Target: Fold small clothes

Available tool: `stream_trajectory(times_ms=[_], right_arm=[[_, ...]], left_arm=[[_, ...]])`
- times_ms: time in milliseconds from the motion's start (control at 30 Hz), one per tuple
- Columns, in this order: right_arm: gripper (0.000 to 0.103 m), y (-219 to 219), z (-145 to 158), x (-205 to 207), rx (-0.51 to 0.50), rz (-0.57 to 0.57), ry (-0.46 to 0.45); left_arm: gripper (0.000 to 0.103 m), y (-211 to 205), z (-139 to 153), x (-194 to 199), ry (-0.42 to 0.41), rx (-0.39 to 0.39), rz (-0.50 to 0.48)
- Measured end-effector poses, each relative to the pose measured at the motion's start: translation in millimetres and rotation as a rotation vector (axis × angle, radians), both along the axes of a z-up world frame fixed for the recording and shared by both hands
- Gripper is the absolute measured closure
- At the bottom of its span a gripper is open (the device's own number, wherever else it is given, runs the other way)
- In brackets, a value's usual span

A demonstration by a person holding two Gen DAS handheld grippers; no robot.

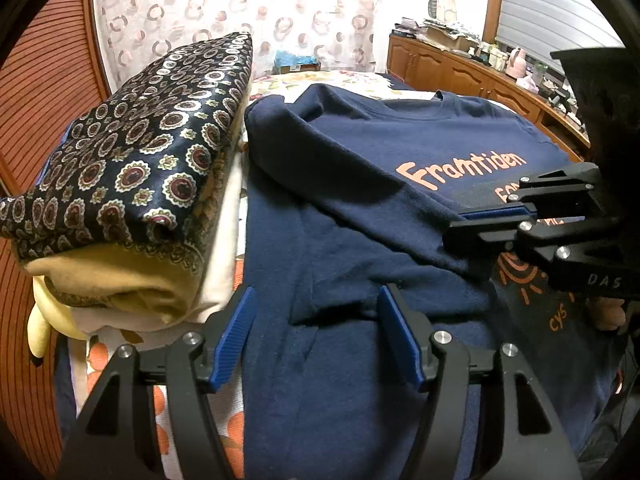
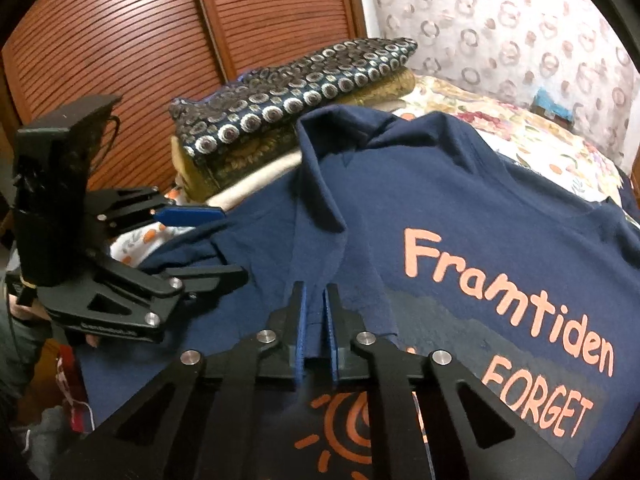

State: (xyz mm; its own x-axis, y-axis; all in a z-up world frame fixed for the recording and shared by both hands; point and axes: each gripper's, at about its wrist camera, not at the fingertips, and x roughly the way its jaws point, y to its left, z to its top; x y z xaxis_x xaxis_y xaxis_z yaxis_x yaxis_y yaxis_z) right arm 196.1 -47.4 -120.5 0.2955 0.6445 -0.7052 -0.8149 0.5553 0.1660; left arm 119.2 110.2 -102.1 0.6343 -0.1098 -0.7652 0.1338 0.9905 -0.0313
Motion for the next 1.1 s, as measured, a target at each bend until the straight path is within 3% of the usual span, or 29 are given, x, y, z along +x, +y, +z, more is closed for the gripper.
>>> stream_trajectory(times_ms=[133,333,500,600,800,900,1100], right_arm=[[0.102,-5,14,1,0.039,-0.024,-0.050],[0.103,-40,36,31,0.042,-0.216,-0.132],[0.102,-62,28,65,-0.006,-0.324,-0.103],[0.084,-67,23,74,-0.037,-0.354,-0.104],[0.063,-94,25,78,0.004,-0.374,-0.100],[0.061,-110,28,77,0.006,-0.379,-0.109],[0.059,-172,33,72,-0.003,-0.461,-0.138]], left_arm=[[0.026,5,-1,3,0.014,-0.025,0.053],[0.026,5,0,3,0.018,-0.017,0.034],[0.026,5,2,2,0.012,-0.003,0.025],[0.026,2,9,-4,-0.044,0.020,0.031],[0.026,-9,30,-11,-0.180,0.030,0.021],[0.026,-19,40,-6,-0.232,0.036,0.015],[0.026,-41,55,8,-0.263,-0.041,0.007]])
